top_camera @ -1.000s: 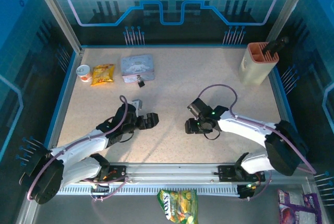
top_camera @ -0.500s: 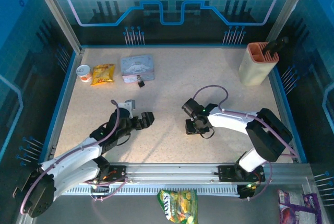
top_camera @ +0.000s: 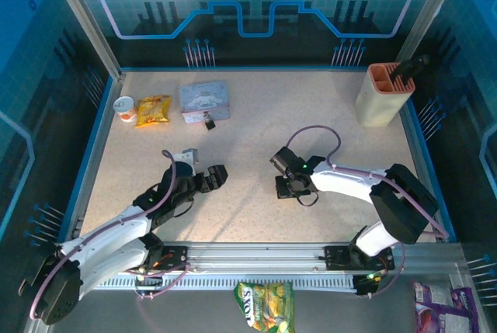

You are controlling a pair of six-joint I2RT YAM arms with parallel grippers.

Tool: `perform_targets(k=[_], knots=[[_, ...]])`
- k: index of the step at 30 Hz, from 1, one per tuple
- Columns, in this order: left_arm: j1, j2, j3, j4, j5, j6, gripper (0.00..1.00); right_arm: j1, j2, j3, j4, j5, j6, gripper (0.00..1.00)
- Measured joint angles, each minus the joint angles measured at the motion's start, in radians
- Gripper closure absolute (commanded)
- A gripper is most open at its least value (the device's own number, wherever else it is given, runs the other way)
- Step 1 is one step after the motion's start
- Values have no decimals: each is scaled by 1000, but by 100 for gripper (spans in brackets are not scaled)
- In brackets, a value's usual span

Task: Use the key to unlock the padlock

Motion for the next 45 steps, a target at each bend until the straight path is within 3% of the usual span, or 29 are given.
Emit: perform_targets(k=[8, 15, 24, 36, 45], knots=[[-13, 111, 8, 57, 20, -25, 1, 1, -125, -69, 61, 28, 15, 100], [-53, 169, 92, 96, 94, -26, 3, 8, -377, -172, 255, -28, -5, 100], [-124, 166, 207, 187, 240, -5, 24, 73, -632, -336, 613, -108, -163, 100], [-167, 278, 312, 238, 351, 35, 48, 97, -603, -340, 744, -130, -245, 100], [-183, 303, 317, 238, 361, 35, 74, 124, -589, -340, 743, -122, -269, 100]])
